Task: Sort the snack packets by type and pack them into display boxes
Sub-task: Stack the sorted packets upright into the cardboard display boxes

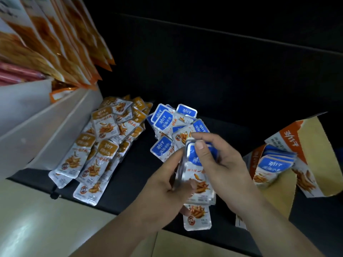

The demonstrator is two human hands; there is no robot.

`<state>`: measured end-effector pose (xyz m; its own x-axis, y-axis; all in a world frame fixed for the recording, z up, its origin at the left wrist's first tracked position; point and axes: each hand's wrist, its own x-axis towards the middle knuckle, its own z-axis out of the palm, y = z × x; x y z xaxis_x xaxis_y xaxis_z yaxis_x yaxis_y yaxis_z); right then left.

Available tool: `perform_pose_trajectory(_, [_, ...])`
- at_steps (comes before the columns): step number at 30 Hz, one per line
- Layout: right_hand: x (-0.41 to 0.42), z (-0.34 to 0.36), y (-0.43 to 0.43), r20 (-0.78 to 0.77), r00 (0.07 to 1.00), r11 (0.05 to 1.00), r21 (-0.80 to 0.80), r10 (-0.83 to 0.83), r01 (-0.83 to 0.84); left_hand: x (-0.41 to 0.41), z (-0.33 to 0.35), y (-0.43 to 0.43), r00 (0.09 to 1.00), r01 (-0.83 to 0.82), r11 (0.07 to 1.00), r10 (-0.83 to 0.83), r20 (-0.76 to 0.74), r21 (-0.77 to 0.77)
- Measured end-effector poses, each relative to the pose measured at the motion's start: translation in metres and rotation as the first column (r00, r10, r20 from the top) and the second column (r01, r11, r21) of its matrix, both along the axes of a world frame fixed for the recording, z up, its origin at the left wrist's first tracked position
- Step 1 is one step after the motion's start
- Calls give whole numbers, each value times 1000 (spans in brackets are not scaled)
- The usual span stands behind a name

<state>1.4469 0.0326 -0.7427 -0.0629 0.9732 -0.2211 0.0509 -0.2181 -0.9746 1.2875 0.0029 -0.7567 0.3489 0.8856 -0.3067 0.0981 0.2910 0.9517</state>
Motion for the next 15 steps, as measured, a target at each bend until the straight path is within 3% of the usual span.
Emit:
perform_pose_trajectory(3, [-2,-6,-6,14,1000,1000,-1,-11,11,2,-1,4,999,-38,997,39,-21,64])
perform_pose_trajectory(10, [-7,-3,-4,-112,962,967,-77,-250,243,12,-2,-3,996,-89,996,89,7,29])
perform_pose_trajectory(15, [-7,1,-10,-51,981,982,-28,-187,186,15,-1,-6,995,-98,993,100,-17,62])
